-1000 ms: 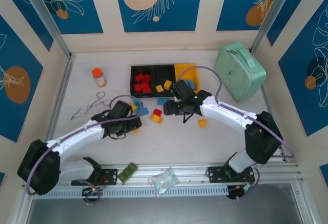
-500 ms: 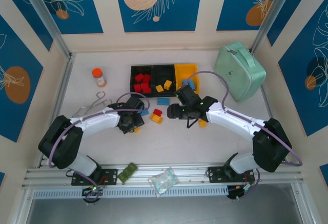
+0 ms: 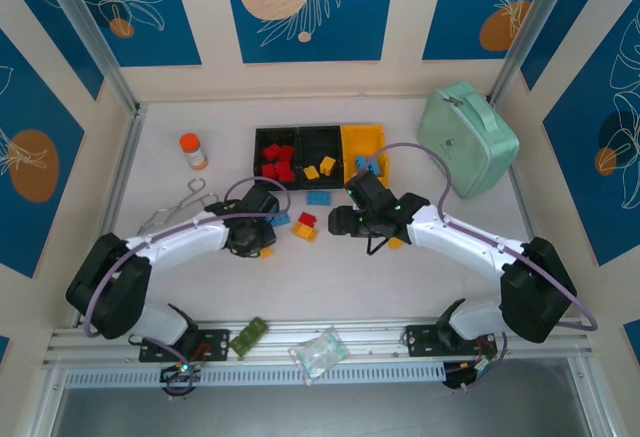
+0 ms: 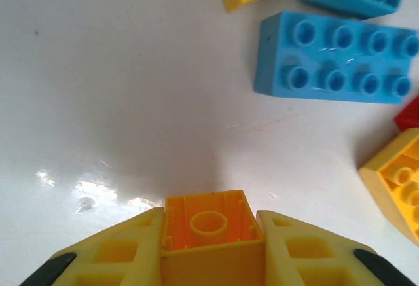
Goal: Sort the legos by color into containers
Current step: Pick up the lego from the middle-left of the table.
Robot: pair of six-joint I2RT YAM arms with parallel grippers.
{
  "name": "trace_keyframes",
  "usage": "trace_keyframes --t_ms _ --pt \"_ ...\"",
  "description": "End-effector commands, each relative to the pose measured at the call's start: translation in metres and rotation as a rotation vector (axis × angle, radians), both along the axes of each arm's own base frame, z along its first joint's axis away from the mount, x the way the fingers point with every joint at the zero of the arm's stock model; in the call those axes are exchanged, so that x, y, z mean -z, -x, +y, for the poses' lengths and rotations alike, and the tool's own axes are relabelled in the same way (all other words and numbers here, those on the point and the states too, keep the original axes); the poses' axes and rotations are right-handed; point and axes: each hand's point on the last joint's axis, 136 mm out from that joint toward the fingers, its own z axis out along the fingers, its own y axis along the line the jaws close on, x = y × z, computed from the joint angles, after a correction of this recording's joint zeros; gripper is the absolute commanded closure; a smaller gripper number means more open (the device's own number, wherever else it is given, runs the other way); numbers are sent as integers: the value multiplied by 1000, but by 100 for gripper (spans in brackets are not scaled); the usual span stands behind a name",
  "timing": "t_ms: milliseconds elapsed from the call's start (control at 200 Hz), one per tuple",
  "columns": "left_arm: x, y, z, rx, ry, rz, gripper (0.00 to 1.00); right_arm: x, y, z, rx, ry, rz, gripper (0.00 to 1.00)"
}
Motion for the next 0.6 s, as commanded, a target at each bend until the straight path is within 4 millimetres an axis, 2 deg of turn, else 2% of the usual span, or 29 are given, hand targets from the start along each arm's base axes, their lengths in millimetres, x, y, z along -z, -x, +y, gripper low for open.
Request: trace_keyframes --t_ms 0,260,595 --pt "-16 0 6 39 -35 -39 70 -6 9 2 -3 -36 6 40" --pt "-44 -20 -10 92 -14 -99 70 -10 23 -4 9 -68 3 40" --pt "-72 -62 -53 157 39 -146 71 -10 37 -14 15 -113 -12 40"
